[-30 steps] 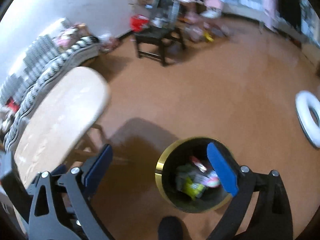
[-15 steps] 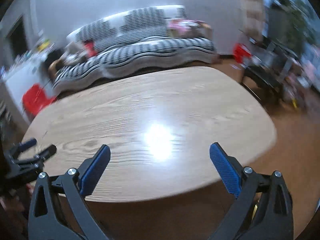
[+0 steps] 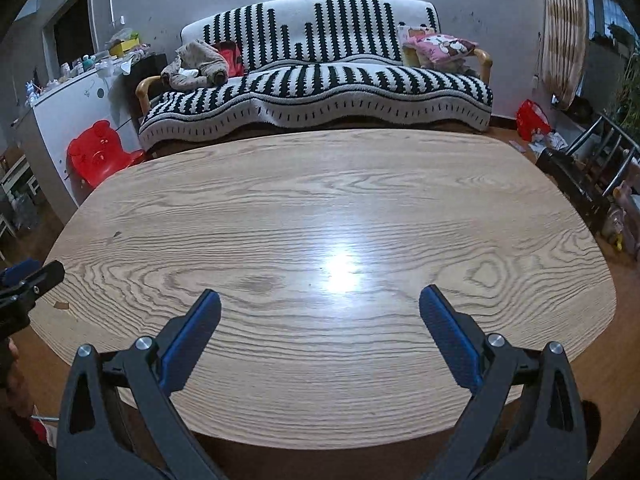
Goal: Collect trash
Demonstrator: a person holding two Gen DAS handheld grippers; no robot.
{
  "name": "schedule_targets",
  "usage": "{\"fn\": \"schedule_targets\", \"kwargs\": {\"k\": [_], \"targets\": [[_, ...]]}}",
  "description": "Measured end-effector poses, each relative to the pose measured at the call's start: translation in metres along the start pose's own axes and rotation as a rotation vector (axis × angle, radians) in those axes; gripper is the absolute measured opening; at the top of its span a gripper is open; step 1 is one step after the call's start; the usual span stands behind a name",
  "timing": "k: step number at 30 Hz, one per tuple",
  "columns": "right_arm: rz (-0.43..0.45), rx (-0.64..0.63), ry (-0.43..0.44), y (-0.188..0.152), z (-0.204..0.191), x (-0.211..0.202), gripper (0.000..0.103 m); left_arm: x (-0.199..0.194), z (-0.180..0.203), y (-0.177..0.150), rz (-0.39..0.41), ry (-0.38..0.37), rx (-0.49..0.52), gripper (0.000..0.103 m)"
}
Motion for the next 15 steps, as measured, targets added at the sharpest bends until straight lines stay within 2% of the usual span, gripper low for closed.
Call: {"fn": "schedule_targets", "kwargs": {"k": [15], "targets": [[-0.003, 0.017, -0.001, -0.0064, 0.0144, -0.0070, 0.096, -0.0001, 0.0051, -0.0037, 0.000, -0.005, 0.008, 0.096]]}}
Point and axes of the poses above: each gripper's, at about its wrist camera, not at the fingertips, and x roughly the way its jaws point, z to its right, y to its top, the point moved 5 cm from there along x, roughly the way its jaws point
